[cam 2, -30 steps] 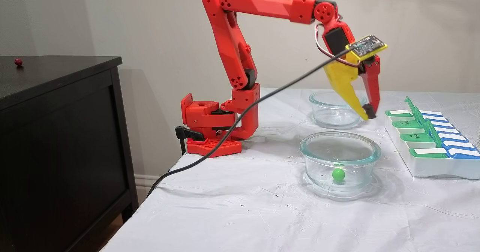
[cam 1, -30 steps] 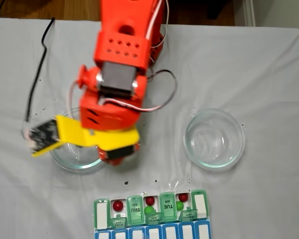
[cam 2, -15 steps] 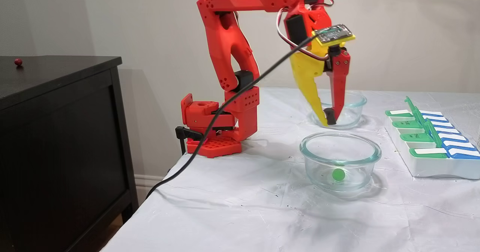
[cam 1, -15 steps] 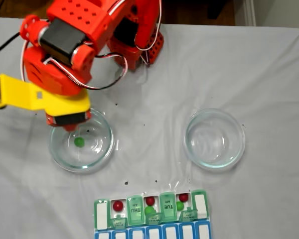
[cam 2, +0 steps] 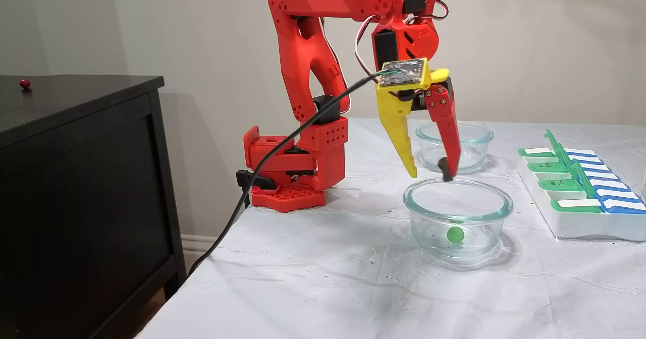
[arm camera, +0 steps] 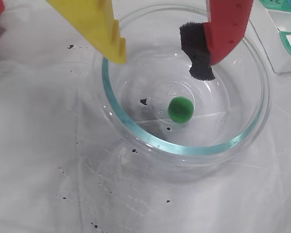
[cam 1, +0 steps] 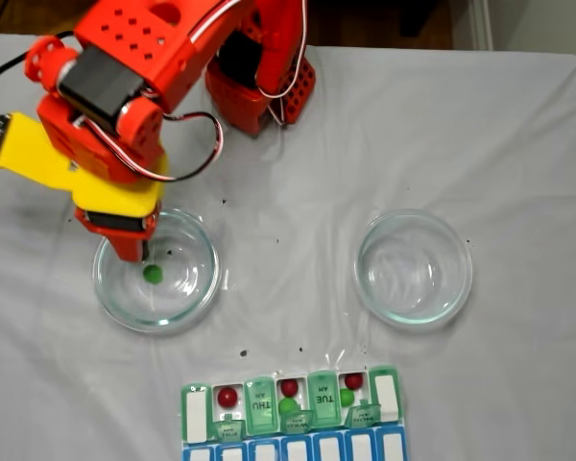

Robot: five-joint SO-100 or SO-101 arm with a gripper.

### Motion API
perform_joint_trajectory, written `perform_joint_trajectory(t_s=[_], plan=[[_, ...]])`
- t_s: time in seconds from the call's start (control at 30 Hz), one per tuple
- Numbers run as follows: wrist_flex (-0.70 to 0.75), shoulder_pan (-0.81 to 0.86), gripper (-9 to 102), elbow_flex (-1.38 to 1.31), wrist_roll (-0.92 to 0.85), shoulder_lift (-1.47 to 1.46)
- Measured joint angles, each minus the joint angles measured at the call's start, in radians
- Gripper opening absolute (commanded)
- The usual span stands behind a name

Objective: Sort medicines into box.

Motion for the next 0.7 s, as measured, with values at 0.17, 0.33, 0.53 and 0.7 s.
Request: perform_joint_trajectory(t_s=[0.17,0.33,0.53,0.7], plan=[[-0.081,-0.021,18,0.021,0.057,0.0],[-0.146,-0.028,18,0.023,0.058,-0.037],[-0.189,-0.028,18,0.031,0.064,-0.118],[-0.238,-0.028,19,0.066,0.081,-0.126]])
